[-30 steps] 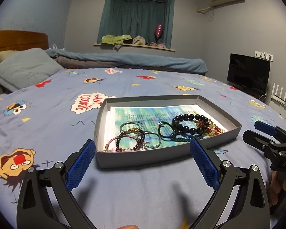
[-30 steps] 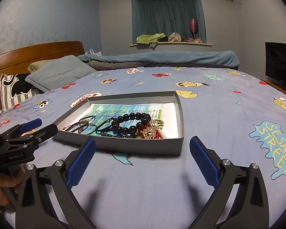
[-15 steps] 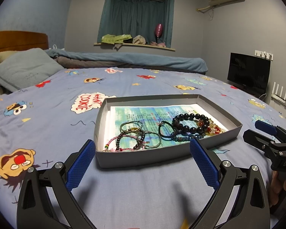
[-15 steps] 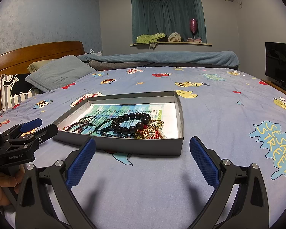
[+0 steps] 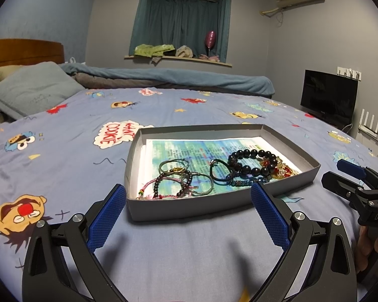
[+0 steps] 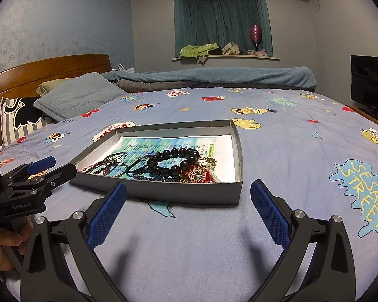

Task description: Organize jewelry

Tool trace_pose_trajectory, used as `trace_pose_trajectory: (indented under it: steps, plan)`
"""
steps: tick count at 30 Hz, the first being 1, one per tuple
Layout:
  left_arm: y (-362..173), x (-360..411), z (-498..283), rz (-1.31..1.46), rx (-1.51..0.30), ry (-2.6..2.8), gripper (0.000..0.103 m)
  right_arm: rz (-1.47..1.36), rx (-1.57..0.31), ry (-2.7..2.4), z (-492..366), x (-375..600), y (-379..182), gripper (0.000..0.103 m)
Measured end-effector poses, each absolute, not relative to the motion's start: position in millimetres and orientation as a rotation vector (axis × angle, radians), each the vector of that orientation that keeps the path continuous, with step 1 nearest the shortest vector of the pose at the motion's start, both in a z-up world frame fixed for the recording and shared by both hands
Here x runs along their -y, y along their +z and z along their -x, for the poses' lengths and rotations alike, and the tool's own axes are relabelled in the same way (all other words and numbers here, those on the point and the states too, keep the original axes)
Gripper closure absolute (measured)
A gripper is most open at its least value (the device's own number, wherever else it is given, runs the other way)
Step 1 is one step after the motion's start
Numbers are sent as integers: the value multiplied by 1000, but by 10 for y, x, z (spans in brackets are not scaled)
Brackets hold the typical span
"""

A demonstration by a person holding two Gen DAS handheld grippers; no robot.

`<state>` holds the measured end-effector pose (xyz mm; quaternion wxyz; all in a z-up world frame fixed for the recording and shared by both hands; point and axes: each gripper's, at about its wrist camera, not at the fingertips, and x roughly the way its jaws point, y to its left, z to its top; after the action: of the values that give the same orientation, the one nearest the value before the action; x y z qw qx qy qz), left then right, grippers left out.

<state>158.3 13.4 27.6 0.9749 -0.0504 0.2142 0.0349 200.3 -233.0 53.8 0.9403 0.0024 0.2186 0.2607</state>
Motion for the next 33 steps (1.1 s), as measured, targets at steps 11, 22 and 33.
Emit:
trace_pose_trajectory:
  steps: [11, 22, 33]
  plan:
    - [279, -134, -1586, 102, -432, 70, 5, -5, -447, 532, -2003, 2329, 541, 6]
    - [281, -138, -1588, 102, -432, 70, 5, -4, -449, 531, -2000, 2330, 534, 6]
    - [246, -149, -1585, 106, -434, 63, 5, -4, -450, 531, -2004, 2328, 532, 6]
